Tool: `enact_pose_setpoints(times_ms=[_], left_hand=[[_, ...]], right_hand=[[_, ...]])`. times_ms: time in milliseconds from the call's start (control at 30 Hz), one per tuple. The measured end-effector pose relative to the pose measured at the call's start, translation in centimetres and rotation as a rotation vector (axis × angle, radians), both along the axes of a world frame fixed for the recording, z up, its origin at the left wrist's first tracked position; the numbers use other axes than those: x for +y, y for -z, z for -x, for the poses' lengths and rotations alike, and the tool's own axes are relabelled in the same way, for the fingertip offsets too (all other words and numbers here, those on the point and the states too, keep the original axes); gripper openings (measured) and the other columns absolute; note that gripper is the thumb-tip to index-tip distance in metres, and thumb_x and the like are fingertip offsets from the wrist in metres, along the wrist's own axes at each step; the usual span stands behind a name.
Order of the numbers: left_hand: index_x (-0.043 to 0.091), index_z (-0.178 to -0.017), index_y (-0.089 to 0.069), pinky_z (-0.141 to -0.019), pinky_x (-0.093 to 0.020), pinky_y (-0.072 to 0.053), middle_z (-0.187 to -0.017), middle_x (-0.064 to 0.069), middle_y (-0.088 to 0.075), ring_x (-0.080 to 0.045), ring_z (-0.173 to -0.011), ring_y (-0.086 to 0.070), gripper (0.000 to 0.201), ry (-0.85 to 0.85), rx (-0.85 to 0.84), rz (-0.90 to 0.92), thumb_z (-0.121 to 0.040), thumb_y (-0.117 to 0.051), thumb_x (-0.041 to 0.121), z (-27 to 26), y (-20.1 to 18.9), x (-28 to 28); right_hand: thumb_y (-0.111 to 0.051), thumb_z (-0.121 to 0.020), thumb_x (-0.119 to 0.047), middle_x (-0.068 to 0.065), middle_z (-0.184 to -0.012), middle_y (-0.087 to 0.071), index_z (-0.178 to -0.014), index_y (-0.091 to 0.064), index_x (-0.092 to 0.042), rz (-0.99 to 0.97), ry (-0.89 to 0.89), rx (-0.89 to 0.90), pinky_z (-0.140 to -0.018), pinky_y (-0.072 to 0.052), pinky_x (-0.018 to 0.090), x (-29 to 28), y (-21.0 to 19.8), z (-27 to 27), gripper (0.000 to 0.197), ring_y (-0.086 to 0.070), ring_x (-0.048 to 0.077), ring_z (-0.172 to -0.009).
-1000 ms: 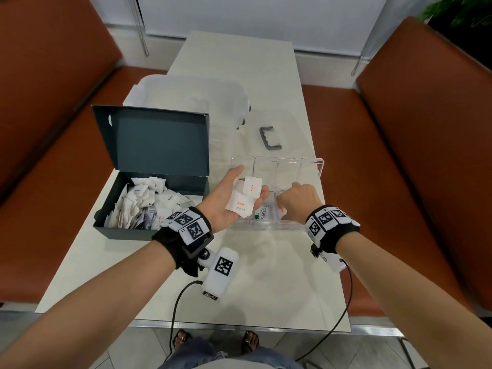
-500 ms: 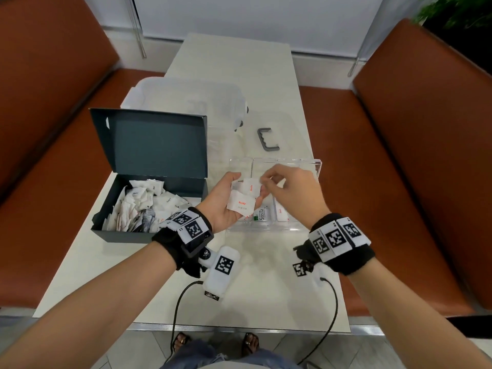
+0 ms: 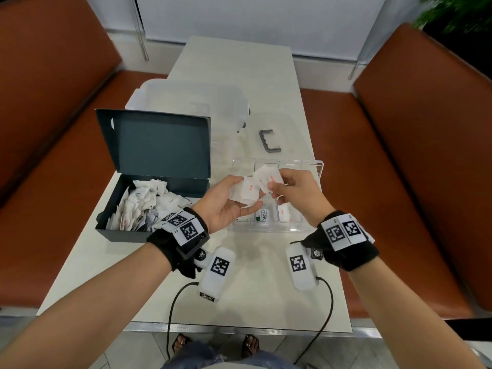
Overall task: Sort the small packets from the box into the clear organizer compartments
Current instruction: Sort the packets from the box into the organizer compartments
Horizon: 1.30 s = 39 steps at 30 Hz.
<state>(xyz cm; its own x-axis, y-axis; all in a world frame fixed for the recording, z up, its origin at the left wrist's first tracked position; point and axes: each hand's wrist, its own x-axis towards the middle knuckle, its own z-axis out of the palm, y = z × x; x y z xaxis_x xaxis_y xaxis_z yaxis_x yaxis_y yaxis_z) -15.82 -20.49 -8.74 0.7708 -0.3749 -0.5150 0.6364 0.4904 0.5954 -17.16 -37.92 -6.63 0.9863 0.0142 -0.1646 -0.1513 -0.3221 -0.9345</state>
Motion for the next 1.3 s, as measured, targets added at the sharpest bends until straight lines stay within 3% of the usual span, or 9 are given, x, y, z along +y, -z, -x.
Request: enact_pose_setpoints(times_ms=[100, 300, 600, 700, 800, 967, 1067, 1167, 1300], left_hand=[[-0.002, -0.117, -0.058, -0.074, -0.042, -0.06, -0.107, -0.022, -0.071, -0.031, -0.094, -0.071, 0.028, 0.006, -0.022, -0.014, -0.101, -0.041, 0.013, 0.1, 0.1, 0.2], [0.001, -0.113, -0.062, -0.074, -0.039, -0.061, -0.11, -0.019, -0.068, -0.03, -0.095, -0.07, 0.021, -0.029, -0.102, -0.097, -0.098, -0.046, 0.0, 0.3, 0.2, -0.2], [0.002, -0.109, -0.064, -0.072, -0.032, -0.061, -0.1, -0.016, -0.071, -0.027, -0.084, -0.073, 0.025, -0.06, -0.156, -0.101, -0.086, -0.065, -0.007, 0.6, 0.3, -0.4], [0.004, -0.102, -0.064, -0.068, -0.027, -0.06, -0.099, -0.016, -0.07, -0.024, -0.081, -0.073, 0.025, -0.096, -0.184, -0.127, -0.084, -0.063, -0.014, 0.6, 0.5, -0.6], [0.003, -0.102, -0.064, -0.067, -0.026, -0.06, -0.099, -0.016, -0.071, -0.023, -0.08, -0.074, 0.023, -0.125, -0.18, -0.127, -0.085, -0.063, -0.012, 0.7, 0.6, -0.8], [-0.003, -0.111, -0.059, -0.071, -0.033, -0.061, -0.106, -0.025, -0.067, -0.032, -0.088, -0.073, 0.02, -0.107, -0.08, -0.042, -0.096, -0.047, -0.002, 0.6, 0.5, -0.4], [-0.002, -0.111, -0.058, -0.077, -0.034, -0.06, -0.109, -0.026, -0.066, -0.034, -0.094, -0.071, 0.021, -0.093, -0.102, -0.056, -0.096, -0.044, -0.004, 0.5, 0.4, 0.2], [-0.001, -0.111, -0.062, -0.076, -0.03, -0.06, -0.114, -0.022, -0.067, -0.029, -0.094, -0.071, 0.019, -0.05, -0.167, -0.169, -0.096, -0.051, -0.003, 0.4, 0.4, 0.5], [0.002, -0.104, -0.066, -0.07, -0.026, -0.059, -0.113, -0.016, -0.065, -0.022, -0.092, -0.07, 0.013, 0.042, -0.273, -0.291, -0.094, -0.057, 0.0, 0.4, 0.6, 0.8]], right_hand=[[-0.058, -0.092, -0.001, 0.019, -0.101, -0.069, -0.114, -0.061, 0.0, -0.133, 0.064, 0.083, -0.056, -0.049, 0.021, -0.5, -0.3, -0.1, 0.023, -0.059, 0.016, -0.069], [-0.05, -0.098, -0.005, 0.016, -0.093, -0.067, -0.112, -0.062, 0.006, -0.326, 0.14, 0.141, -0.059, -0.051, 0.023, 0.3, 0.2, 0.6, 0.021, -0.062, 0.019, -0.069], [-0.057, -0.094, -0.006, 0.015, -0.088, -0.071, -0.103, -0.067, 0.001, -0.306, 0.169, 0.109, -0.057, -0.054, 0.022, 1.2, 1.0, 1.0, 0.016, -0.068, 0.018, -0.068], [-0.061, -0.092, -0.008, 0.014, -0.082, -0.071, -0.097, -0.069, -0.002, -0.31, 0.208, 0.109, -0.055, -0.053, 0.021, 1.4, 1.4, 1.0, 0.011, -0.068, 0.015, -0.063], [-0.063, -0.091, -0.009, 0.016, -0.082, -0.069, -0.099, -0.068, 0.002, -0.362, 0.229, 0.12, -0.054, -0.053, 0.022, 1.7, 1.7, 1.1, 0.015, -0.067, 0.015, -0.061], [-0.052, -0.099, -0.014, 0.023, -0.091, -0.069, -0.1, -0.056, -0.004, -0.394, 0.279, 0.135, -0.053, -0.056, 0.029, 1.3, 1.3, 1.1, 0.011, -0.072, 0.027, -0.071], [-0.049, -0.1, -0.015, 0.025, -0.092, -0.067, -0.1, -0.052, -0.005, -0.329, 0.229, 0.1, -0.053, -0.057, 0.032, -0.1, 0.3, 0.7, 0.011, -0.073, 0.029, -0.074], [-0.057, -0.096, -0.014, 0.025, -0.089, -0.066, -0.101, -0.059, -0.004, -0.183, 0.013, 0.077, -0.053, -0.057, 0.032, -1.1, -0.7, 0.2, 0.012, -0.072, 0.031, -0.073], [-0.063, -0.091, -0.01, 0.01, -0.075, -0.069, -0.088, -0.066, -0.015, 0.304, -0.277, -0.022, -0.055, -0.059, 0.032, -1.1, -1.3, -0.7, 0.006, -0.071, 0.021, -0.061]])
